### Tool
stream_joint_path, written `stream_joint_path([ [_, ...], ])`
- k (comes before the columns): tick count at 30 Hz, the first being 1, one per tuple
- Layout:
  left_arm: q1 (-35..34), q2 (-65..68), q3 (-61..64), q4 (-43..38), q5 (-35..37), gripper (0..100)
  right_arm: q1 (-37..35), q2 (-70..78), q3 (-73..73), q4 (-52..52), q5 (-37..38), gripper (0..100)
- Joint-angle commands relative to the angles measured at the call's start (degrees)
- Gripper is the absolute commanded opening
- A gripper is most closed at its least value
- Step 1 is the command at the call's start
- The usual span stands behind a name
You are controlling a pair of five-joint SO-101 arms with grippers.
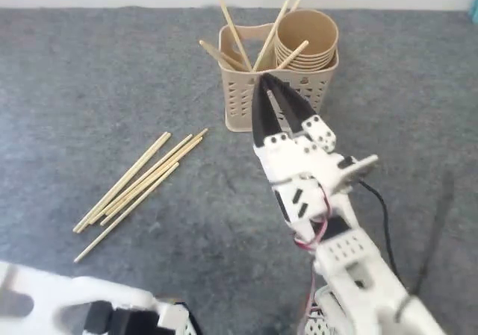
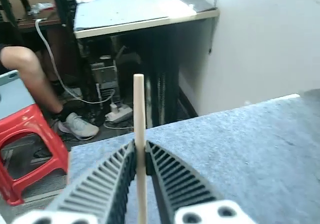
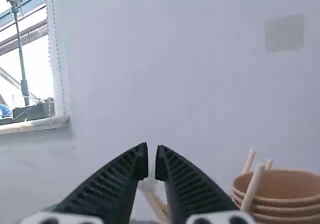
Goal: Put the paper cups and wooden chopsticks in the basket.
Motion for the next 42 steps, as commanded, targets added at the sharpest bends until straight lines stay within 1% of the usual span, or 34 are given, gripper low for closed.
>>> stream_joint_path([
  [1,9.7,-2.3,-12.9,12.4,1.1,1,-1.0,-17.4,0.6,22.1,-6.0,9.4],
  [3,16.6,-2.3,-18.6,18.5,4.9,1,-3.0,-23.9,0.8,33.7,-9.6,11.2],
  [6,28.0,-1.8,-28.4,25.9,10.1,1,-7.6,-29.9,1.3,46.2,-10.3,10.2],
  [8,36.7,-1.8,-34.0,28.7,12.3,1,-9.6,-32.0,2.9,48.0,-10.4,6.1],
  [10,44.8,-1.8,-38.3,29.3,14.2,1,-10.9,-32.5,4.6,46.5,-10.1,1.3],
  [12,51.3,-1.8,-42.0,28.7,15.6,1,-12.0,-32.4,6.4,44.4,-10.1,1.2],
  [14,56.5,-1.8,-44.0,24.4,16.5,1,-13.6,-32.4,7.8,44.1,-9.1,1.5],
  [16,61.6,-1.8,-44.2,16.6,17.4,1,-15.9,-32.4,8.8,44.1,-5.9,1.0],
  [19,71.7,0.2,-42.2,3.3,19.7,1,-17.6,-32.4,10.0,43.9,-1.5,0.9],
  [22,80.8,4.3,-39.9,-6.4,20.3,1,-17.7,-32.4,10.0,44.0,-0.9,0.9],
  [24,84.0,7.2,-39.6,-10.5,20.2,1,-17.5,-32.4,9.9,44.0,-0.7,0.9],
  [27,88.3,11.7,-39.5,-17.6,17.8,1,-17.5,-32.4,9.9,44.0,-0.7,0.9],
  [29,90.4,15.1,-39.3,-20.6,16.1,1,-17.5,-32.4,10.0,44.0,-0.6,0.9],
  [33,92.3,22.0,-39.3,-21.1,13.5,1,-17.4,-32.4,10.0,44.0,-0.5,1.1],
  [39,93.4,31.1,-39.1,-23.7,13.4,1,-17.4,-32.4,10.0,44.1,-0.5,0.9],
  [42,92.9,34.5,-38.0,-24.0,13.3,1,-16.8,-32.4,10.0,44.1,1.8,0.9],
])
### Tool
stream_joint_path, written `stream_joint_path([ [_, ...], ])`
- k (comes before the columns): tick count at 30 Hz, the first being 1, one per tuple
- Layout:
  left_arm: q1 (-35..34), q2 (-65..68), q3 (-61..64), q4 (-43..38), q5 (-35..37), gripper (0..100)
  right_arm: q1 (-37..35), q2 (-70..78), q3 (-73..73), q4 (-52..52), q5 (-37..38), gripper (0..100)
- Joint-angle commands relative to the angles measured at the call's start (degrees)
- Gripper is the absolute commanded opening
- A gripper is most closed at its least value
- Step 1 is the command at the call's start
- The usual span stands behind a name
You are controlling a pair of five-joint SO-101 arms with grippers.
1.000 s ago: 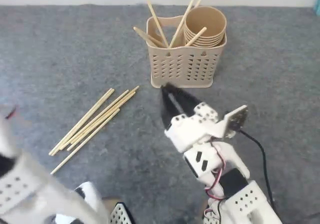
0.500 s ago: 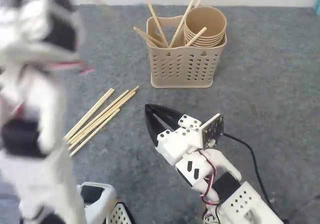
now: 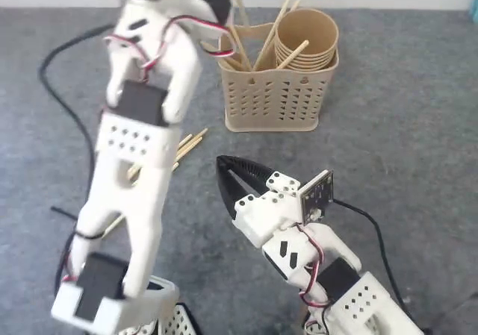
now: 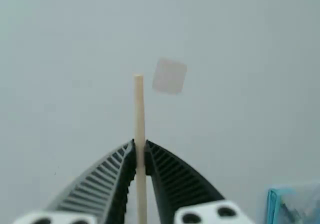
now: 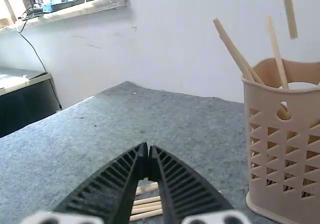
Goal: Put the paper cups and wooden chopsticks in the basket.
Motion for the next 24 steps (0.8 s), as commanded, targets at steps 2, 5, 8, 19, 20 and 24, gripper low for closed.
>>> stream_joint_path([
  [2,-0.1,2.8,1.5,-1.8,-0.5,1,0.3,-1.4,-0.8,-1.3,3.3,0.9],
  [5,-0.9,3.8,3.8,-2.4,-0.5,1,0.3,-1.4,-0.8,-1.3,3.3,0.9],
  [8,-1.7,3.7,7.4,-6.1,-2.3,3,0.3,-1.4,-0.8,-1.2,3.3,1.0],
  [19,-1.9,-8.7,11.1,8.6,-5.7,22,0.3,0.1,-0.9,-1.2,3.4,1.2],
  [20,-2.0,-11.3,11.1,12.1,-5.8,22,0.3,1.5,-1.3,-1.4,3.4,1.3],
  [24,-5.1,-23.1,10.9,29.2,-6.1,22,0.3,7.7,-3.8,-1.8,3.3,1.3],
])
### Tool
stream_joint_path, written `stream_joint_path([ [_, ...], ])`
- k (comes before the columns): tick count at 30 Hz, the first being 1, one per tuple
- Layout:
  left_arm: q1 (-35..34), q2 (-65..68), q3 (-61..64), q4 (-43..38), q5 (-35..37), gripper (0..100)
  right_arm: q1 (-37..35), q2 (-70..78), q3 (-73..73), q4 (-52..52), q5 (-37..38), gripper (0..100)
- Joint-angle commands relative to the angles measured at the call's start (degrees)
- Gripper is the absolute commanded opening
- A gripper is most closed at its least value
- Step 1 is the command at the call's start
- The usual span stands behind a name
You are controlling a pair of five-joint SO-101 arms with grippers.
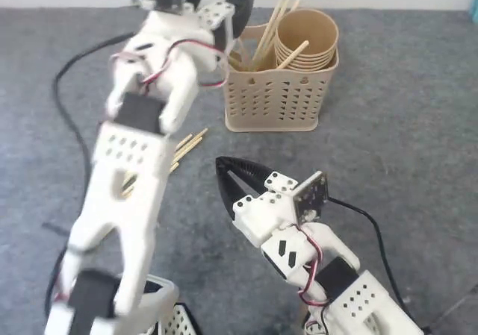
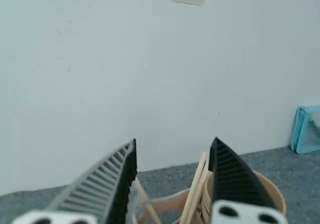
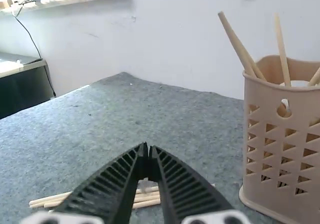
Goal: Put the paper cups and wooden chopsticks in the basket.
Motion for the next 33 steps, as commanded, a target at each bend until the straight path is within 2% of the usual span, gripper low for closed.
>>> stream_joint_path([
  [1,-3.6,-13.5,-0.7,15.1,-0.1,22,0.4,5.9,-4.4,-1.3,0.7,1.3],
  [7,-18.4,-26.0,1.0,36.2,-0.5,22,0.4,14.1,-7.7,-1.4,0.7,1.3],
  [10,-24.7,-28.7,5.8,42.3,-8.4,22,0.4,15.3,-8.1,-1.4,0.7,1.3],
  [13,-28.8,-30.2,14.5,42.8,-18.4,22,0.1,15.5,-8.1,-1.4,0.7,1.3],
  [18,-32.6,-30.5,31.6,34.0,-27.2,22,0.1,15.9,-8.1,-1.4,0.7,1.3],
  [27,-31.2,-30.2,59.9,1.0,-29.0,22,0.1,15.9,-7.9,-1.4,0.7,1.3],
  [29,-31.1,-30.1,62.1,-1.8,-28.8,22,0.1,15.9,-7.9,-1.4,0.7,1.3],
  [33,-30.8,-25.2,60.9,-1.8,-28.7,22,0.1,15.9,-7.9,-1.4,0.7,1.3],
])
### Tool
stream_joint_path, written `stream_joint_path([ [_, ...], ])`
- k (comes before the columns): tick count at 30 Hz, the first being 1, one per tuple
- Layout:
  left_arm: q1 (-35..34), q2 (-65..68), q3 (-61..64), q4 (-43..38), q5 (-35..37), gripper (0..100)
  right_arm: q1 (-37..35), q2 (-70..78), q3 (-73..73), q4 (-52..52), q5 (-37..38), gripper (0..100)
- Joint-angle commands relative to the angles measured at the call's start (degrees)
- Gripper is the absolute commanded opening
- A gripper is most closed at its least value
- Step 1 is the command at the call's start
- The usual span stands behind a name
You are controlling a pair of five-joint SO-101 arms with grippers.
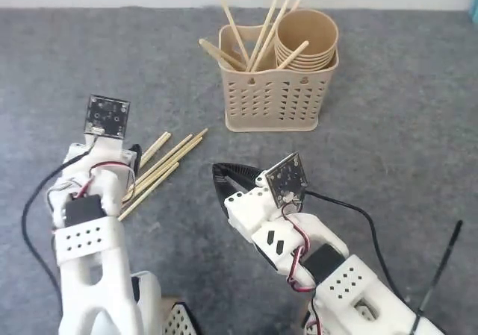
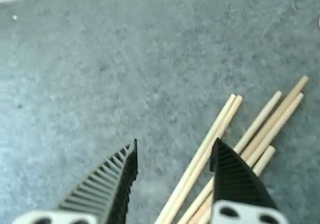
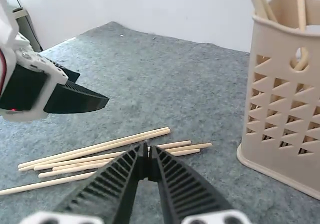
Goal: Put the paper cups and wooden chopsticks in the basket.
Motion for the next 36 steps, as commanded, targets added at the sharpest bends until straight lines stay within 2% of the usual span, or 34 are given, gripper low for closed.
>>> stream_joint_path([
  [1,0.6,5.5,-2.4,-2.1,-0.2,22,0.0,0.7,-3.3,-1.4,0.7,1.3],
  [18,0.5,49.8,-31.9,-2.0,-0.6,22,-0.6,0.7,-3.3,-0.9,0.7,1.3],
  [22,0.6,57.1,-36.7,-1.9,-3.8,22,-0.6,0.7,-3.3,-0.9,0.7,1.3],
  [29,0.9,58.1,-39.0,2.1,-7.6,16,-0.5,0.7,-3.3,-0.9,1.0,1.3],
  [36,-0.4,54.7,-38.9,2.6,-8.0,16,-0.5,0.7,-3.3,-0.9,1.1,1.3],
])
